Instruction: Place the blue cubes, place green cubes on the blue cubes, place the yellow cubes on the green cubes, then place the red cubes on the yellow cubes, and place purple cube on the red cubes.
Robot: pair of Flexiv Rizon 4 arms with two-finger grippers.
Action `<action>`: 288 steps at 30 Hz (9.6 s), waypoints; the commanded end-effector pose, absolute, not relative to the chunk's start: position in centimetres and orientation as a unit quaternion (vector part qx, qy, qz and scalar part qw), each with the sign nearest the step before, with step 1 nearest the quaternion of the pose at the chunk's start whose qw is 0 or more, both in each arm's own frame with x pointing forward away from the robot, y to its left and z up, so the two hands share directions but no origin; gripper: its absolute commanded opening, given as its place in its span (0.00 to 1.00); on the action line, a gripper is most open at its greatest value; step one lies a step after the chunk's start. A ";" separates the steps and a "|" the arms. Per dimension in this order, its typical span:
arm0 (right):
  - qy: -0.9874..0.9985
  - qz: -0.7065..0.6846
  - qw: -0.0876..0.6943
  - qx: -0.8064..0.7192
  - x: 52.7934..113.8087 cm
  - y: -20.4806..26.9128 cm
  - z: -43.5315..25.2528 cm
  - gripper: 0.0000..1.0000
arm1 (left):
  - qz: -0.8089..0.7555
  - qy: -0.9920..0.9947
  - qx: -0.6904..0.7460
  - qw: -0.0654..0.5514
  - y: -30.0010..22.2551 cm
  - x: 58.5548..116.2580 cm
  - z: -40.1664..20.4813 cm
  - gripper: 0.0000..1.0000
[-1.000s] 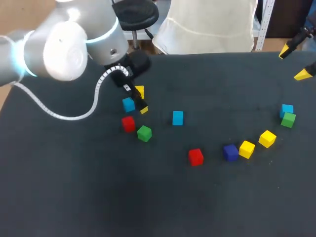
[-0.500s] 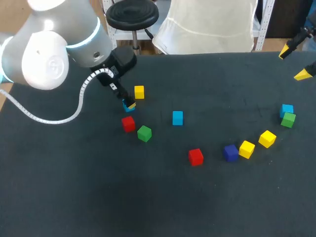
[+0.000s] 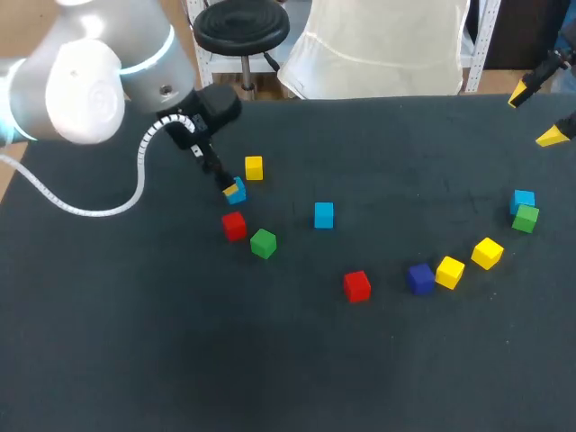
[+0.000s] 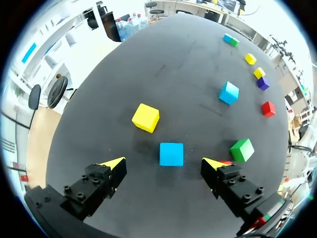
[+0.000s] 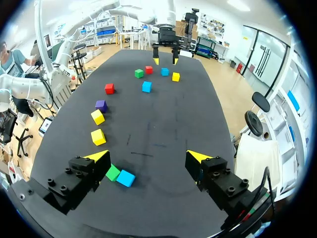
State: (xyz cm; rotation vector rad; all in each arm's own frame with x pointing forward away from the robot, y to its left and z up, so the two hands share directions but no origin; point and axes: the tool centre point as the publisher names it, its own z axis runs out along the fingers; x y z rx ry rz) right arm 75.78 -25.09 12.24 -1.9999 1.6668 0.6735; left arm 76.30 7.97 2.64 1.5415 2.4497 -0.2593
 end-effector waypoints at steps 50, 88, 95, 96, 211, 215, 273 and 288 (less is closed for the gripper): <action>0.604 0.244 0.225 -0.725 75.8 -25.1 12.2 1.00 | -0.145 0.718 0.668 0.128 2.3 72.6 1.6 0.00; 0.604 0.244 0.225 -0.725 75.8 -25.1 12.2 1.00 | -0.169 0.673 0.710 0.120 -3.0 70.5 -0.2 0.00; 0.604 0.244 0.225 -0.725 75.8 -25.1 12.2 1.00 | -0.168 0.676 0.708 0.119 -3.2 70.5 -0.6 0.00; 0.604 0.244 0.225 -0.725 75.8 -25.1 12.2 1.00 | -0.166 0.676 0.708 0.119 -3.3 70.5 -0.6 0.00; 0.604 0.244 0.225 -0.725 75.8 -25.1 12.2 1.00 | -0.152 0.690 0.699 0.110 -2.5 70.2 0.4 1.00; 0.604 0.244 0.225 -0.725 75.8 -25.1 12.2 1.00 | -0.161 0.712 0.673 0.121 -1.6 70.4 1.5 1.00; 0.672 0.146 0.243 -0.684 73.5 -32.5 7.4 1.00 | -0.270 0.684 0.648 0.197 6.3 68.4 6.5 1.00; 0.694 0.149 0.272 -0.650 73.0 -31.3 2.0 1.00 | -0.270 0.684 0.648 0.197 6.3 68.4 6.5 1.00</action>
